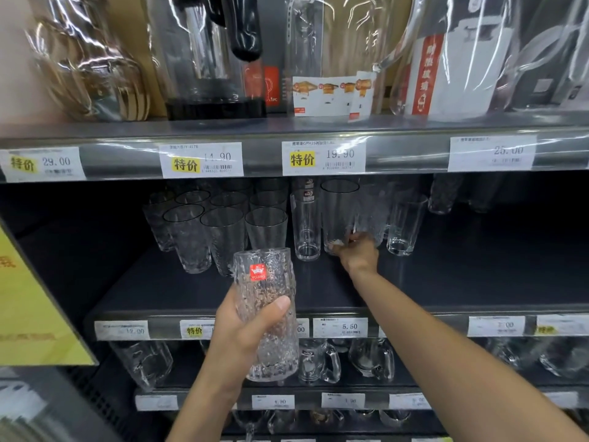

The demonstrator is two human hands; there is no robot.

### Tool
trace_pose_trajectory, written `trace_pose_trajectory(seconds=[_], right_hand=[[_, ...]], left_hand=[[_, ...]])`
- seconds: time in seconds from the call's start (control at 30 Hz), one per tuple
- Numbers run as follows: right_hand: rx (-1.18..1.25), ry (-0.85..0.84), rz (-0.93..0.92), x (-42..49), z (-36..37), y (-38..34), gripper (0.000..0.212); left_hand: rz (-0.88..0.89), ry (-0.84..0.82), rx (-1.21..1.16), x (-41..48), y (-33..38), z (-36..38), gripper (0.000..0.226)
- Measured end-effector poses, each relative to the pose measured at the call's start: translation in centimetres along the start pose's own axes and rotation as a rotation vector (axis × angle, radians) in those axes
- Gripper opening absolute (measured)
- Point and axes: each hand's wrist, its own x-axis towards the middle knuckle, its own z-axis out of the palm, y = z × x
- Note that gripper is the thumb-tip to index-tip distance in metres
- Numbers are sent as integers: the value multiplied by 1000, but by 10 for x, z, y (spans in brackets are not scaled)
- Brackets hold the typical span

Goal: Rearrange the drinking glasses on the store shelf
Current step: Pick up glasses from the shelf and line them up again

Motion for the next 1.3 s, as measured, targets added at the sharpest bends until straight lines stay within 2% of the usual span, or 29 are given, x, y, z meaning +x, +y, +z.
trace_pose_trajectory(seconds=[0.17, 0.4, 0.67, 0.8, 1.3], right_hand=[[-12, 55, 16, 7, 9, 1, 47], [-87, 136, -19, 9, 16, 3, 38], [-96, 130, -49, 8, 15, 5, 40], [-124, 111, -82, 8, 17, 6, 56], [-119, 132, -112, 9, 16, 10, 45]], left_hand=[[4, 6, 31, -1, -2, 0, 75], [12, 24, 39, -2, -2, -3, 69], [13, 39, 49, -3, -2, -1, 69], [14, 30, 60, -3, -2, 2, 69], [20, 54, 63, -9, -10, 6, 69]])
